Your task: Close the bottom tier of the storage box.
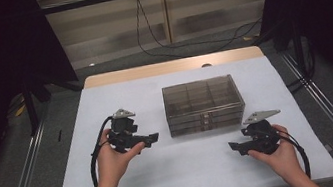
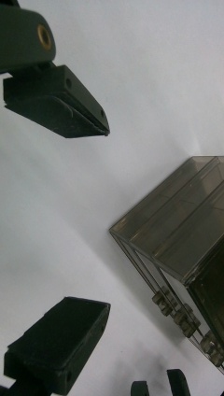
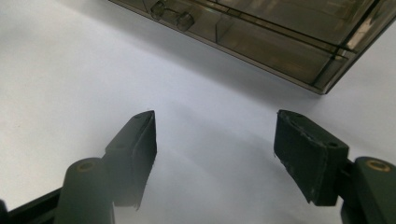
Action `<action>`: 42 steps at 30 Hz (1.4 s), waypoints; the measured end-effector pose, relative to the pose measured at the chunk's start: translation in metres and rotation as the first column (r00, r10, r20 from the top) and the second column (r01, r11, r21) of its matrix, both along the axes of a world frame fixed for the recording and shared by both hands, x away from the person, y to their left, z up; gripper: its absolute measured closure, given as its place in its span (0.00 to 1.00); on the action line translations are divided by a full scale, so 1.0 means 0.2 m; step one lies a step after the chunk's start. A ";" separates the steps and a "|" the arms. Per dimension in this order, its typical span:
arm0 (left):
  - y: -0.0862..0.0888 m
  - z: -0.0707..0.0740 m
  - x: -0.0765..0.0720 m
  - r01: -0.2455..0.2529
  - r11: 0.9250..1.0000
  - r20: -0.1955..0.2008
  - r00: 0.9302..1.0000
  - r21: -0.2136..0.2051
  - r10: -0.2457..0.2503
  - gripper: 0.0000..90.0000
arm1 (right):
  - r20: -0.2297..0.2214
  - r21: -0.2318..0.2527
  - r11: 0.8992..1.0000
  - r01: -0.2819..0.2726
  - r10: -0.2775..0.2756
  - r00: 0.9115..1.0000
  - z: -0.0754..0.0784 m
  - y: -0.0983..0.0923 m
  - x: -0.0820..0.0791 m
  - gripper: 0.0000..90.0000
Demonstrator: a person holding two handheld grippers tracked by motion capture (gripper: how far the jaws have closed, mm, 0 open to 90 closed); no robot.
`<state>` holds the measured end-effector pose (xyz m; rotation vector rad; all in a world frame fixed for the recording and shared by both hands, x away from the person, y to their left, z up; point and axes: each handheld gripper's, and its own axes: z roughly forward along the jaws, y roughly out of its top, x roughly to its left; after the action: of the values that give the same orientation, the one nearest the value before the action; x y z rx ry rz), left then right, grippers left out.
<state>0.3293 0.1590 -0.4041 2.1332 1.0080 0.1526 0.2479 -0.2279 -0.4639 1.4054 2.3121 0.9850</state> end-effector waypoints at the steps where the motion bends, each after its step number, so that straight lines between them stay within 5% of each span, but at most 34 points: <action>1: 0.00 0.00 -0.01 -0.010 1.000 -0.003 1.000 -0.003 0.010 0.14 | -0.001 -0.001 1.000 -0.003 0.003 1.000 0.00 0.00 0.00 0.33; 42: 0.20 -0.15 -0.10 -0.055 0.998 -0.006 0.998 -0.013 0.055 0.14 | 0.004 0.015 1.000 0.018 -0.018 1.000 -0.02 -0.09 -0.05 0.26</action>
<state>0.3086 0.1993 -0.4332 2.0963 1.0689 0.1664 0.2385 -0.2464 -0.4678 1.4267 2.2896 1.0014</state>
